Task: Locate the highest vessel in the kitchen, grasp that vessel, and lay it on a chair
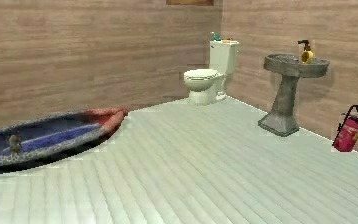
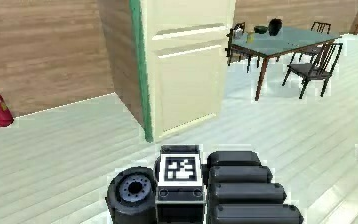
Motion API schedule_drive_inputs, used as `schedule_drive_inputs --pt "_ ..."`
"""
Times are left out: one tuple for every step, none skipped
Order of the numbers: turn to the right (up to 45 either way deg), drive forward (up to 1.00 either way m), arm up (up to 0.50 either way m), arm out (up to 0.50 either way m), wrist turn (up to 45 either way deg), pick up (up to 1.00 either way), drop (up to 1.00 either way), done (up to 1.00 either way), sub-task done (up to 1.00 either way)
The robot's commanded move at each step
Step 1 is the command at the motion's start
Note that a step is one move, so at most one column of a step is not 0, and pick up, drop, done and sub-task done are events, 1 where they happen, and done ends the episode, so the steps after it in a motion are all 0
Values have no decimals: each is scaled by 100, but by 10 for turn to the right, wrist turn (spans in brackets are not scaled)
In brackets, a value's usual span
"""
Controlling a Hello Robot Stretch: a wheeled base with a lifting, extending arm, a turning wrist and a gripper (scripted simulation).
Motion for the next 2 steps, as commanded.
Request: schedule_drive_inputs --pt "450 0 0 0 0 0 0 0 0" --pt "450 0 0 0 0 0 0 0 0"
